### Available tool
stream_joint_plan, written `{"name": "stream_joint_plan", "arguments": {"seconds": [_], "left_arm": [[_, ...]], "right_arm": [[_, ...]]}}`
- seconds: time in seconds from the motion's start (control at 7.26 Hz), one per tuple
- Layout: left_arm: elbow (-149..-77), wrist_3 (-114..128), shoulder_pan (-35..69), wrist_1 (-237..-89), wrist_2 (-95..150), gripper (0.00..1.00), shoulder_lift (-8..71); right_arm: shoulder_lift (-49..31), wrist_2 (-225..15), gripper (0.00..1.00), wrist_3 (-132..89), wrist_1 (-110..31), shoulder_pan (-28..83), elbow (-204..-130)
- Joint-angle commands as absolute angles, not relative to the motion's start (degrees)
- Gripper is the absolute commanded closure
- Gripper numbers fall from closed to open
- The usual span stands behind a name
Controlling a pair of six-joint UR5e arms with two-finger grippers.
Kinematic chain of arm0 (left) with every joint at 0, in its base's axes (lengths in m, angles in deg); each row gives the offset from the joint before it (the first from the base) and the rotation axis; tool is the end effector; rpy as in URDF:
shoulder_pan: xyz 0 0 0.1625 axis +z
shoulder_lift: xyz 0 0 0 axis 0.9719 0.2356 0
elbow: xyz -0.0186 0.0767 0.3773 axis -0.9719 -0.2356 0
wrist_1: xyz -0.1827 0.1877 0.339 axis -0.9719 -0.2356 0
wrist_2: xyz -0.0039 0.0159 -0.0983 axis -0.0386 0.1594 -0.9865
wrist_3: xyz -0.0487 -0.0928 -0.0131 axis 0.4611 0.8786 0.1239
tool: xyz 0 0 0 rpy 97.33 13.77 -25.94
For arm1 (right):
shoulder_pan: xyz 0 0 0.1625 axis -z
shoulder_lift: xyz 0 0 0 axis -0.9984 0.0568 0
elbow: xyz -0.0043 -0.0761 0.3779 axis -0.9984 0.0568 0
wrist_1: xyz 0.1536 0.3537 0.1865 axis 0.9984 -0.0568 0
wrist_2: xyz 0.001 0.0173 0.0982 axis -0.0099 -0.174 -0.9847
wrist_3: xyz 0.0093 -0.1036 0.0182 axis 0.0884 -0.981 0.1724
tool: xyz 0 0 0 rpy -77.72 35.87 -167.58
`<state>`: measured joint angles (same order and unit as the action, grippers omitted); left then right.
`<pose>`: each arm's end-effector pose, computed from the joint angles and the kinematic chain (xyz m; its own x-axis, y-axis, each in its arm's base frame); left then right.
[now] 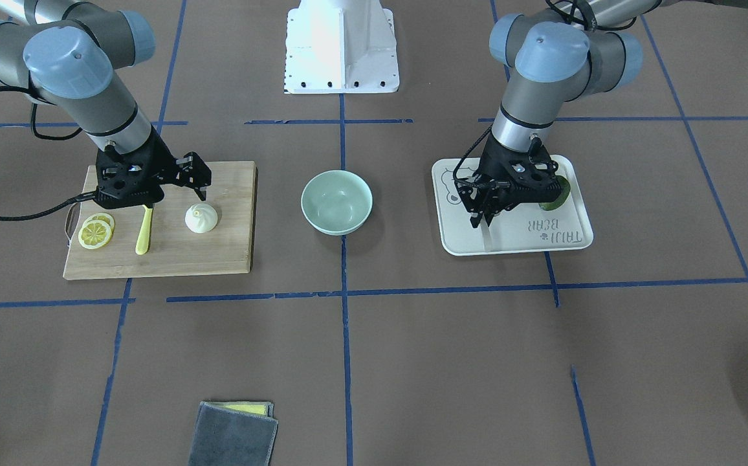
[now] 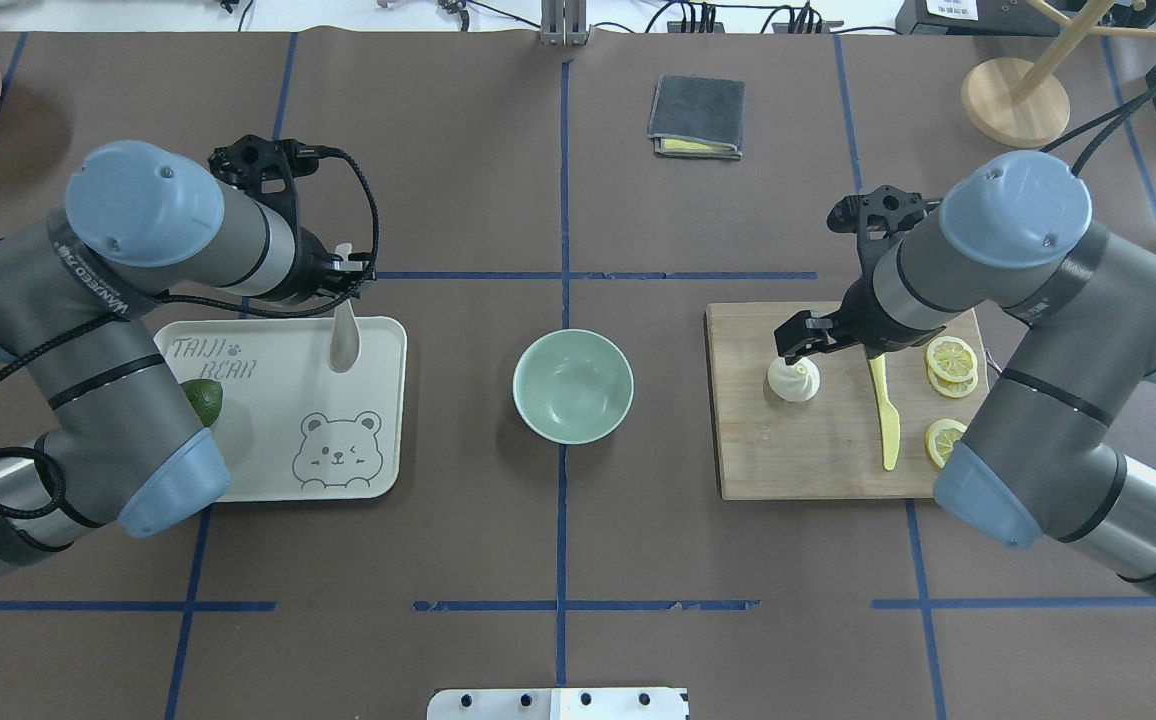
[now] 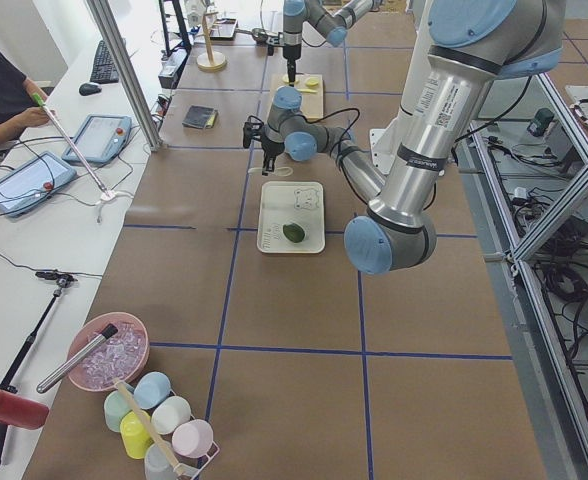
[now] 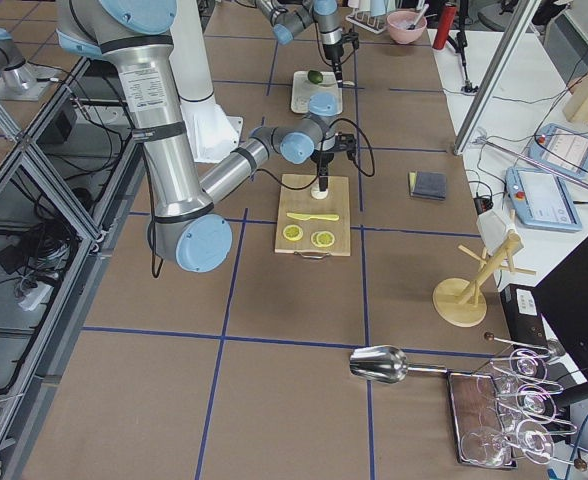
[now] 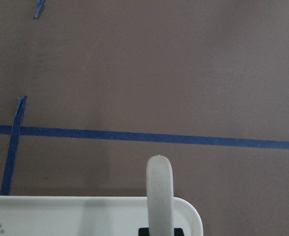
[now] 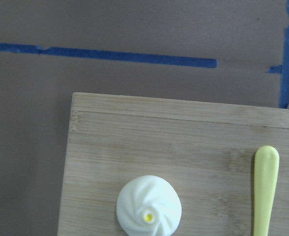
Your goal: Put spoon and bun in bowl
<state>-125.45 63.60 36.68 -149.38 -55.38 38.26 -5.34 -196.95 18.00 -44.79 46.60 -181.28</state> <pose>0.4125 -0.4815 0.2286 0.5931 -0.0880 -0.8003 0.2910 0.9502 0.1112 -0.3918 -0.4459 0.3094 0.6772 -0.0913 0.7301 0.0157 0.9938 0.1096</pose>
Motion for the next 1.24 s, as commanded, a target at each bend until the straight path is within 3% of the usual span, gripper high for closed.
{"name": "stream_joint_plan", "arguments": {"seconds": [0.0,0.55,0.69,0.96,1.1], "left_arm": [[-125.4,74.5,37.5,-148.4,-55.5,1.00,43.2],[-124.6,82.7,41.9,-148.6,-55.1,1.00,46.9],[-124.7,82.7,41.9,-148.6,-55.1,1.00,47.0],[-124.0,83.5,42.4,-148.9,-55.1,1.00,48.0],[-121.8,85.9,42.8,-149.1,-55.0,1.00,49.9]], "right_arm": [[-6.6,-193.7,0.00,18.6,-44.7,49.5,-178.6],[-7.7,-193.7,0.11,18.6,-42.7,49.5,-174.5],[-7.8,-193.7,0.22,18.6,-42.7,49.5,-174.2],[-7.8,-193.9,1.00,18.7,-42.7,49.6,-174.2],[-7.8,-194.0,1.00,18.6,-42.6,49.5,-174.3]]}}
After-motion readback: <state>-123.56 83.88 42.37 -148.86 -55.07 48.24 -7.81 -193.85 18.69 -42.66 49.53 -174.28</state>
